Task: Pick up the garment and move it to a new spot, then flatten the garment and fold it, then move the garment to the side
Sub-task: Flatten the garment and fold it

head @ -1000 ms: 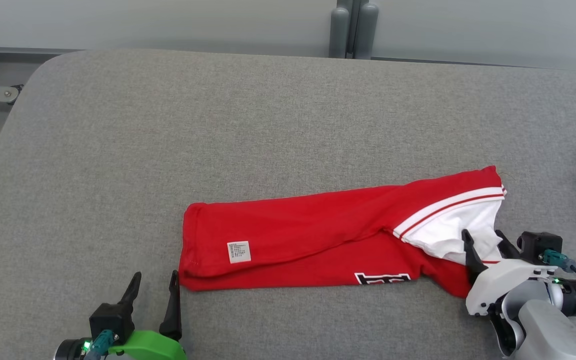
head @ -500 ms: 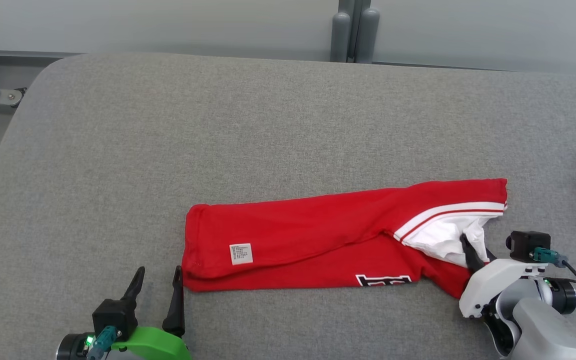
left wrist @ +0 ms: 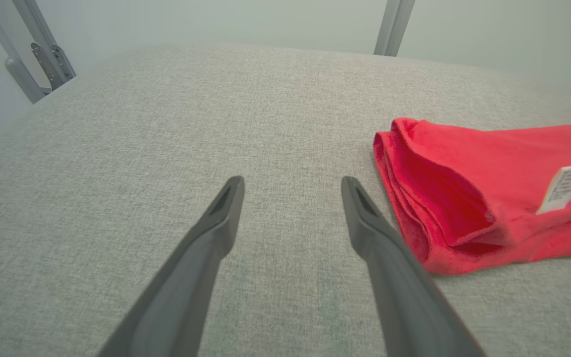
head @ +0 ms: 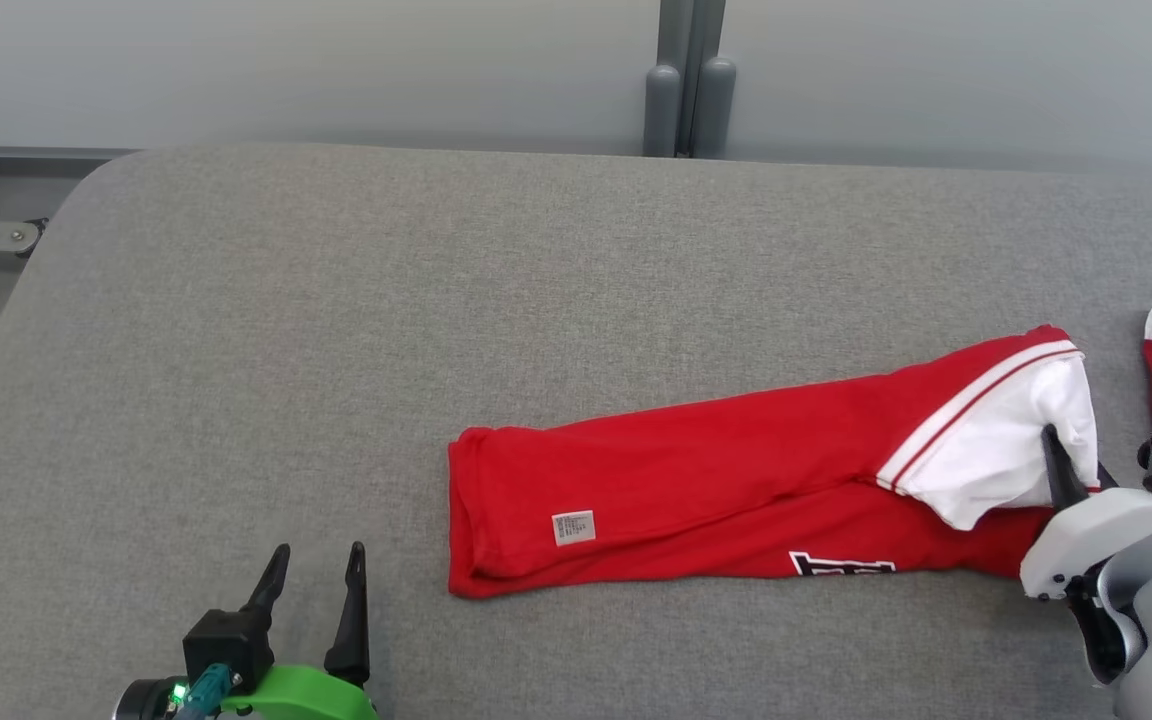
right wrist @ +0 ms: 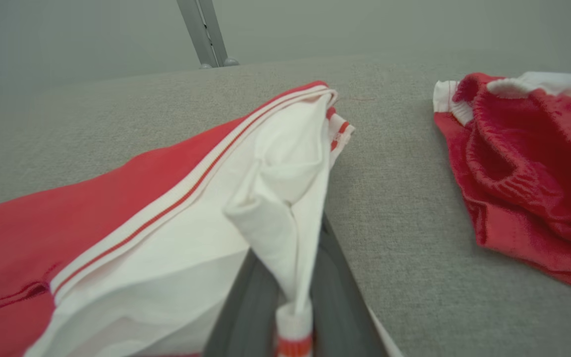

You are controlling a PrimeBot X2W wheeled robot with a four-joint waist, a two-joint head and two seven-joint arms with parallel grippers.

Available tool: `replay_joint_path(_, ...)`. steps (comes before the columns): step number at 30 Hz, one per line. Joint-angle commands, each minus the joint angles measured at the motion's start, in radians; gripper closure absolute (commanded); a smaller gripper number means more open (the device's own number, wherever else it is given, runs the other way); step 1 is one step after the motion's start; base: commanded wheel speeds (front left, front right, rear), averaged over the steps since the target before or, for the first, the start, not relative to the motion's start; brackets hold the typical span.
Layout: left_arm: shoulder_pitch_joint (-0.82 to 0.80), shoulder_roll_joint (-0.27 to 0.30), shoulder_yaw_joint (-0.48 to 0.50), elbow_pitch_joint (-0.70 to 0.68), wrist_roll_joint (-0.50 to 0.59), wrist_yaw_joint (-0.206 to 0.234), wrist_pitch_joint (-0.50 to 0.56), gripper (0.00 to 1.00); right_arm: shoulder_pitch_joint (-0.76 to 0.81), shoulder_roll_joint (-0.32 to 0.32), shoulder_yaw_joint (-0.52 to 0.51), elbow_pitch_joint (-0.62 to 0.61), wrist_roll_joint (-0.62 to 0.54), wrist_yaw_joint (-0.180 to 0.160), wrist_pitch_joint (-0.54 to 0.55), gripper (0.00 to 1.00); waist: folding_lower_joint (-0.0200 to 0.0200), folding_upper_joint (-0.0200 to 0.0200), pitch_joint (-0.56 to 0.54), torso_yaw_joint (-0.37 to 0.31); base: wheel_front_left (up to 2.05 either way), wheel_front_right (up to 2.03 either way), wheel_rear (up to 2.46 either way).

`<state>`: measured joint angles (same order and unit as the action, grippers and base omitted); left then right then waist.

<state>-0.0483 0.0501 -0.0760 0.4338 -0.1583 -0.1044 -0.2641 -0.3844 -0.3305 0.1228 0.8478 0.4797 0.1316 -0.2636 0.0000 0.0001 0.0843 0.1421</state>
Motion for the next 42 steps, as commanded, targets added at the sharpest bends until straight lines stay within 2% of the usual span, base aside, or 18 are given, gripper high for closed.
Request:
replay_joint_path(1, 0.011, 0.002, -0.003, -0.001, -0.004, -0.001, 0.001, 0.0, 0.016, 0.008, -0.001, -0.028, -0.014, -0.002, -0.001, 1.0, 0.0, -0.0001, -0.01, -0.01, 0.0, 0.0, 0.0)
replay_joint_path(4, 0.018, 0.002, -0.007, -0.001, -0.01, 0.004, 0.001, 0.0, 0.033, 0.035, 0.05, -0.136, -0.045, -0.001, -0.001, 1.0, 0.0, -0.0001, -0.019, -0.021, 0.0, 0.0, 0.0)
replay_joint_path(9, 0.023, 0.002, -0.017, 0.004, -0.021, 0.009, 0.001, 0.0, 0.047, 0.057, 0.246, -0.308, -0.027, -0.001, -0.001, 1.0, 0.0, -0.0001, -0.031, -0.027, 0.0, 0.0, 0.0)
replay_joint_path(13, 0.021, 0.002, -0.043, 0.01, -0.038, 0.009, 0.001, 0.0, 0.022, 0.078, 0.402, -0.37, 0.012, -0.002, 0.005, 1.0, 0.0, -0.0001, -0.038, -0.002, 0.0, 0.0, 0.0)
replay_joint_path(15, 0.014, 0.002, -0.07, 0.013, -0.05, 0.008, 0.001, 0.0, -0.014, 0.105, 0.494, -0.37, 0.037, -0.001, 0.015, 1.0, 0.0, -0.0001, -0.036, 0.04, 0.0, 0.0, 0.0)
replay_joint_path(18, 0.011, 0.003, -0.101, 0.02, -0.059, 0.007, 0.001, 0.0, -0.046, 0.136, 0.564, -0.331, 0.046, -0.001, 0.024, 1.0, 0.0, -0.0001, -0.035, 0.098, 0.0, 0.0, 0.0)
replay_joint_path(25, 0.016, 0.002, -0.127, 0.03, -0.06, 0.004, 0.001, 0.0, -0.127, 0.205, 0.649, -0.173, 0.057, -0.001, 0.017, 1.0, 0.0, -0.0001, -0.019, 0.219, 0.0, 0.0, 0.0)
replay_joint_path(26, 0.017, 0.002, -0.128, 0.031, -0.06, 0.005, 0.001, 0.0, -0.141, 0.212, 0.655, -0.149, 0.06, -0.001, 0.016, 0.79, 0.0, -0.0001, -0.016, 0.23, 0.0, 0.0, 0.0)
replay_joint_path(27, 0.019, 0.002, -0.127, 0.032, -0.061, 0.005, 0.001, 0.0, -0.154, 0.222, 0.657, -0.131, 0.072, -0.001, 0.012, 0.44, 0.0, -0.0001, -0.013, 0.239, 0.0, 0.0, 0.0)
replay_joint_path(28, 0.021, 0.002, -0.126, 0.035, -0.062, 0.006, 0.001, 0.0, -0.167, 0.23, 0.659, -0.114, 0.078, -0.001, 0.009, 0.0, 0.0, -0.0001, -0.012, 0.245, 0.0, 0.0, 0.0)
replay_joint_path(32, 0.031, 0.002, -0.112, 0.037, -0.061, 0.009, 0.001, 0.0, -0.212, 0.254, 0.658, -0.11, 0.109, -0.001, -0.001, 0.0, 0.0, -0.0001, -0.008, 0.239, 0.0, 0.0, 0.0)
replay_joint_path(35, 0.032, 0.002, -0.105, 0.035, -0.063, 0.013, 0.001, 0.0, -0.229, 0.257, 0.606, -0.175, 0.115, -0.002, -0.003, 0.0, 0.0, -0.0001, -0.007, 0.223, 0.0, 0.0, 0.0)
replay_joint_path(39, 0.021, 0.002, -0.093, 0.018, -0.067, 0.018, 0.001, 0.0, -0.167, 0.213, 0.425, -0.31, 0.069, -0.002, -0.001, 0.0, 0.0, -0.0001, -0.011, 0.182, 0.0, 0.0, 0.0)
replay_joint_path(42, 0.018, 0.002, -0.088, 0.007, -0.062, 0.022, 0.001, 0.0, -0.1, 0.18, 0.319, -0.356, 0.022, -0.002, -0.001, 0.0, 0.0, -0.0001, -0.017, 0.152, 0.0, 0.0, 0.0)
